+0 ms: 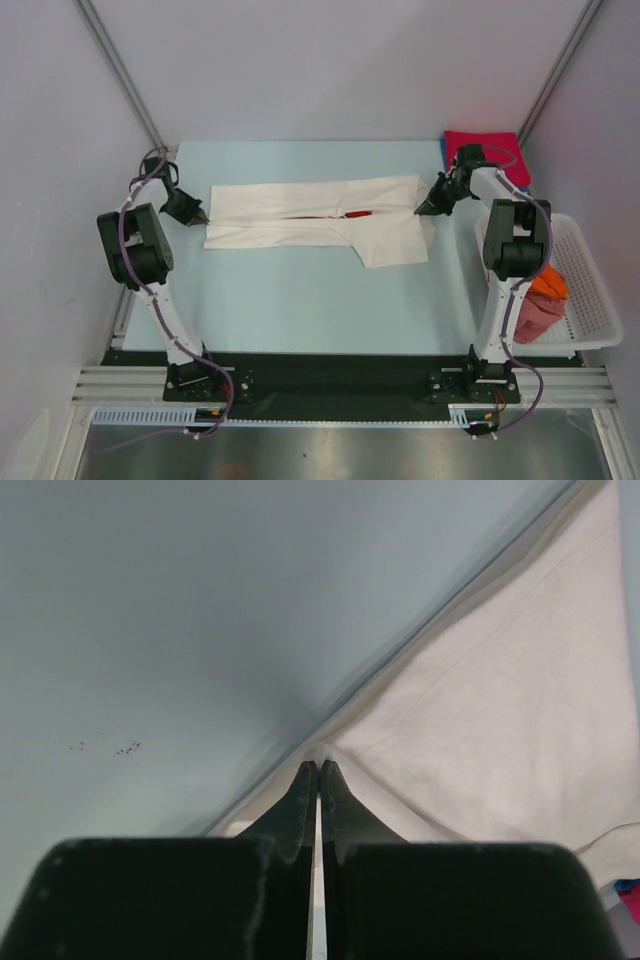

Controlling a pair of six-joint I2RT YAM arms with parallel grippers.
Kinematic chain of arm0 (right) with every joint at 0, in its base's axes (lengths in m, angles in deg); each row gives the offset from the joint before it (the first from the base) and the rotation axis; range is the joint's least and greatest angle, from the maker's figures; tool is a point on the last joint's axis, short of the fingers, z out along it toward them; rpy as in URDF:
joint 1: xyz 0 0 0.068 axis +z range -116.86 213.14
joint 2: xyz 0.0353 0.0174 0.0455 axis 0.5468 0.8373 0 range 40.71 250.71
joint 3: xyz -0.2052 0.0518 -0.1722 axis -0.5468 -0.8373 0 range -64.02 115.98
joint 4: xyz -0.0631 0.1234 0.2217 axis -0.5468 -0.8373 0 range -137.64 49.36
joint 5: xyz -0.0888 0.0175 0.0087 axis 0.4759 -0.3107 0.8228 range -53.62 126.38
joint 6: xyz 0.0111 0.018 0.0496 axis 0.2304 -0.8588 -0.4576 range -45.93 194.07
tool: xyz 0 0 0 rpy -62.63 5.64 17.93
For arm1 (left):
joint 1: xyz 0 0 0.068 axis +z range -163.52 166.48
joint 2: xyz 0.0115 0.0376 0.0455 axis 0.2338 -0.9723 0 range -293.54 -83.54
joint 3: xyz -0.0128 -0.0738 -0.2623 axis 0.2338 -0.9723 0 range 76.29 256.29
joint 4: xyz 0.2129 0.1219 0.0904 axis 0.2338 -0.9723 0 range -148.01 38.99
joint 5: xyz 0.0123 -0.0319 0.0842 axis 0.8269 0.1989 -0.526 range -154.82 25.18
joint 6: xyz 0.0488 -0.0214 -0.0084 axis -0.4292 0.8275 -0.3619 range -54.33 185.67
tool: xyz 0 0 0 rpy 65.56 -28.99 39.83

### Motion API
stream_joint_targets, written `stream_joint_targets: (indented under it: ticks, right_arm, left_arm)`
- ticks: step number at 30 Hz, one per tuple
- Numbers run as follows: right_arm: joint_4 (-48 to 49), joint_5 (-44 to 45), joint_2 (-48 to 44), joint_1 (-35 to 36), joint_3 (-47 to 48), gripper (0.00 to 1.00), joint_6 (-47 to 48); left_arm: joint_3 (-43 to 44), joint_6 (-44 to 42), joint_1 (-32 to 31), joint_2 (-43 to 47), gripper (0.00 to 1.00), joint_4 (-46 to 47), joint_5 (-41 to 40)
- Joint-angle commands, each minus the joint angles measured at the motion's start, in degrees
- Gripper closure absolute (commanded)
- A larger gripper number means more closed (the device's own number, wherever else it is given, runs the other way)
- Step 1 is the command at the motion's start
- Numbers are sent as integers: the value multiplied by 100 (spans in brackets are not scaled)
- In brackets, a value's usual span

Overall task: Fold and stack the t-shirts
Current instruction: Fold the tshirt

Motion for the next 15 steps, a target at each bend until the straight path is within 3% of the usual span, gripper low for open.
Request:
stream_joint_targets:
  ticks: [1, 4, 5, 6, 9, 15]
  right_arm:
    - [32, 99, 145, -83, 310, 99, 55]
    - [-327, 266, 224, -83, 617, 82, 142]
    - [-547, 432, 259, -83, 801, 78, 204]
    - [-766, 581, 260, -66, 960, 63, 265]
    - [-1339, 1205, 6, 22, 1391, 46, 573]
    - [-1674, 1857, -539, 618, 1393, 39, 758]
  left_arm:
    - [315, 62, -8, -43, 100, -15, -193]
    - [481, -122, -17, 1, 74, -138, -411]
    - [552, -288, -34, 62, 60, -225, -752]
    - [631, -394, -60, 202, 55, -417, -982]
    - [588, -702, -113, 623, 46, -498, -1371]
    - [-518, -931, -482, 1731, 46, -78, -705]
